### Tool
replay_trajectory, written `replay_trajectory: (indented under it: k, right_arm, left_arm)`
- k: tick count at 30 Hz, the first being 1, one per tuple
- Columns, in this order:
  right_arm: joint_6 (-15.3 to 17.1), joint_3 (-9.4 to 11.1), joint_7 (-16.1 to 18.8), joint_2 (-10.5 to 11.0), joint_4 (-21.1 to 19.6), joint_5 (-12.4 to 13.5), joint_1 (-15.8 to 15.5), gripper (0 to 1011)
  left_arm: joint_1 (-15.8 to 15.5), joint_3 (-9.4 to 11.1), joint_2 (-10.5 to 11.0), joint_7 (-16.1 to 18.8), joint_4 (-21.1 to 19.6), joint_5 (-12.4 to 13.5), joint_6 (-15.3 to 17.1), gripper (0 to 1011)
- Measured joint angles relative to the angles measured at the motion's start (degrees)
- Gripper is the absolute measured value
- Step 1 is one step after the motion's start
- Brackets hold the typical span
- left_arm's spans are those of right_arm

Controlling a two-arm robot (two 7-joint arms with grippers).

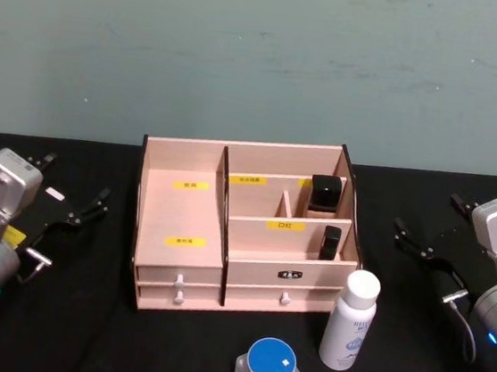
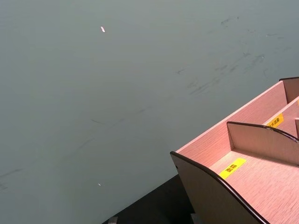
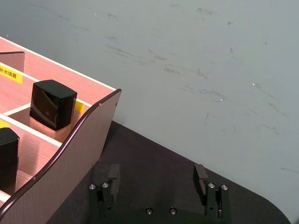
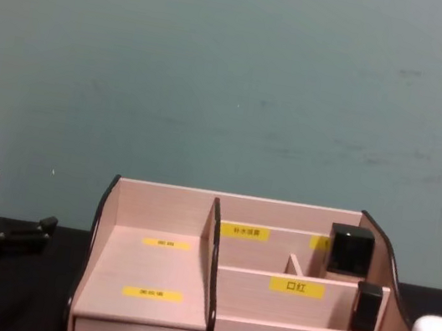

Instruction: Pick up the facial cleanser and watermelon frost from the table and place them into the tiered storage box.

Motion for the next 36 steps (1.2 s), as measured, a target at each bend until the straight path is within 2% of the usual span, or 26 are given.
replay_trajectory:
  k: [33, 36]
  right_arm:
    - [0.0, 0.0, 0.0, 0.0, 0.0, 0.0, 0.0, 1002]
    - [0.0, 1.0, 1.4, 0.4, -1.9, 1.2, -0.8, 1003]
  left_arm:
    - [0.0, 0.0, 0.0, 0.0, 0.0, 0.0, 0.0, 1010]
    - [0.0, 0.0, 0.0, 0.0, 0.0, 0.0, 0.0, 1010]
